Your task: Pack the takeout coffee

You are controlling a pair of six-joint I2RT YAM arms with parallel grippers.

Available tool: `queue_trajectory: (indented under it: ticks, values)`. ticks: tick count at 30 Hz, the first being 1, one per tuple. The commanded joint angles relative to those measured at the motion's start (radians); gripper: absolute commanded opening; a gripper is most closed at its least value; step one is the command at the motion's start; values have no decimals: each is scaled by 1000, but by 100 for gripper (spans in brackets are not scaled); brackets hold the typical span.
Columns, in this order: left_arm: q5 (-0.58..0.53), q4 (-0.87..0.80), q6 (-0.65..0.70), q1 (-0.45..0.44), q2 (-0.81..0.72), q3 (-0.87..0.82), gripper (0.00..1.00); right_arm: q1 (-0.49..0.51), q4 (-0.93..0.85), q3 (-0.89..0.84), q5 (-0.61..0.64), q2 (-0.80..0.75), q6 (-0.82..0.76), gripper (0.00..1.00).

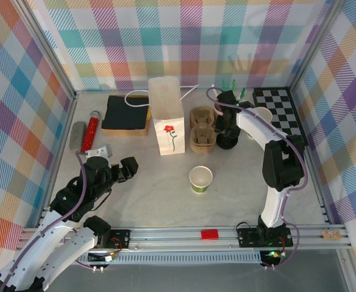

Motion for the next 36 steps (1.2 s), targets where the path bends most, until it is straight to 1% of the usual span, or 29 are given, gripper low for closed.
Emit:
queue_trajectory:
  ticks: [1,12,23,28,36]
  values:
    - [-18,-2,14,-10,-7,10,88,-7,6,41,-5,27,21,43]
    - [-25,-4,18,-10,-1,16,88,-10,6,68,14,75,18,42]
    - [-31,-8,21,-10,-4,20,88,-10,9,75,29,90,21,38]
    - [-32,-2,22,-10,2,16,88,-10,11,71,35,97,23,34]
    - [-34,-1,25,-10,6,21,88,-10,13,66,40,95,23,25]
